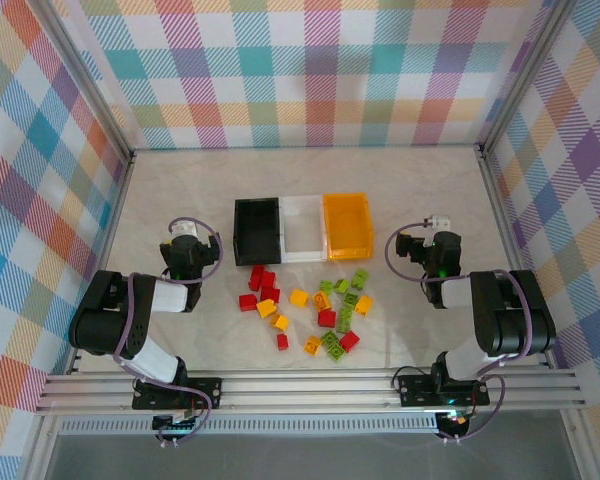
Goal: Sort the legos into containers by color
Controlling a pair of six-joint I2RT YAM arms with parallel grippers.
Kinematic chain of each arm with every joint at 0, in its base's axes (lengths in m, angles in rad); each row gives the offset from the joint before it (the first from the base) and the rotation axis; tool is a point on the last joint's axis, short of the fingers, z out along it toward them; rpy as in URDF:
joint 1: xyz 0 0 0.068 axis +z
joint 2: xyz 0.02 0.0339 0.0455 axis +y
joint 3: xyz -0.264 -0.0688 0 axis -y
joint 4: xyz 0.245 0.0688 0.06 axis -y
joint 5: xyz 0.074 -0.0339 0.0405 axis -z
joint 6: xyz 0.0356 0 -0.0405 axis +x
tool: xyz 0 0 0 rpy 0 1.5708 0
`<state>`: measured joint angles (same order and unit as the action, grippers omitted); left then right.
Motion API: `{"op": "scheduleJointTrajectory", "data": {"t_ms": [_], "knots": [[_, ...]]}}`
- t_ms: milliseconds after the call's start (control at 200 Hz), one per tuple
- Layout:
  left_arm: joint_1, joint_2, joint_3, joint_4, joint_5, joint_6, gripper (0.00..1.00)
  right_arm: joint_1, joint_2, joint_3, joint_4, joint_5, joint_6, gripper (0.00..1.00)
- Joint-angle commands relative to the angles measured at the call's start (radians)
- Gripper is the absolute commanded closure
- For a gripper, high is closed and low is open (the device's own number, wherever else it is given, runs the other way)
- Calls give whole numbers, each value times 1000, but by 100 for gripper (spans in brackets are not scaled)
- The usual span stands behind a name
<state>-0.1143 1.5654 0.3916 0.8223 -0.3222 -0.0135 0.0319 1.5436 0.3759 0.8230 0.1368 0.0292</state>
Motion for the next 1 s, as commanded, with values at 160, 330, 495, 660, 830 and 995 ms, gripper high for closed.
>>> {"op": "scheduleJointTrajectory", "data": {"t_ms": [160, 330, 495, 660, 830, 995], "knots": [[7, -5, 6, 24, 12, -1, 0, -13, -12, 21, 28, -36, 18, 0], [-3, -58, 7, -15, 15, 13, 0, -15, -179, 133, -318, 7, 37, 0], [-9, -202, 83, -262, -152, -48, 0, -6, -273, 225, -552, 45, 133, 0], [-9, -365, 109, -349, -243, -237, 0, 10, -310, 318, -788, 276, 306, 0], [7, -429, 344, -989, -444, -909, 0, -6, -371, 356, -1015, 276, 691, 0], [9, -439, 426, -1044, -318, -791, 0, -1, -410, 352, -1026, 50, 616, 0]]}}
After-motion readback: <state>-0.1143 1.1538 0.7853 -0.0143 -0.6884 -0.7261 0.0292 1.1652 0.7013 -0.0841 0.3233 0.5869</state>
